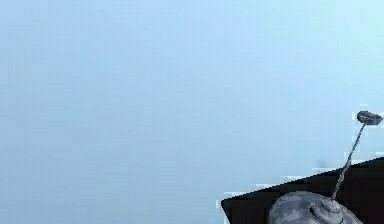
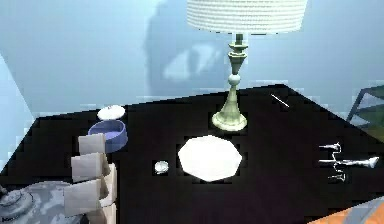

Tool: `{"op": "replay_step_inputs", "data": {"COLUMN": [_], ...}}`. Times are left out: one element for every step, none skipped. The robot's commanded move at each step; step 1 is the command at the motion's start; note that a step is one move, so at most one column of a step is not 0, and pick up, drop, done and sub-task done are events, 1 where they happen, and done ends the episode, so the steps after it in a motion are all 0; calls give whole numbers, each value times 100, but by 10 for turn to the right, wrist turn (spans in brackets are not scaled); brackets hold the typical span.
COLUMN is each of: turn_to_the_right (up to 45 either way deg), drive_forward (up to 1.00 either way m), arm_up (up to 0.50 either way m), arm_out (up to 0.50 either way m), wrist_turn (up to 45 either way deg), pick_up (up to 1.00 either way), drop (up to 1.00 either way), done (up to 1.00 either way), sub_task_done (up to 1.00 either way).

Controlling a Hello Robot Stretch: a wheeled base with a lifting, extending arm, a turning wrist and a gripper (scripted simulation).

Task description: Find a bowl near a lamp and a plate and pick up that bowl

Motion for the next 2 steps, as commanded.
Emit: {"op": "replay_step_inputs", "data": {"turn_to_the_right": [-210, 0], "drive_forward": [0, 0], "arm_up": [0, 50], "arm_out": [0, 0], "wrist_turn": [0, 0], "pick_up": [0, 0], "drop": [0, 0], "done": [0, 0], "sub_task_done": [0, 0]}}
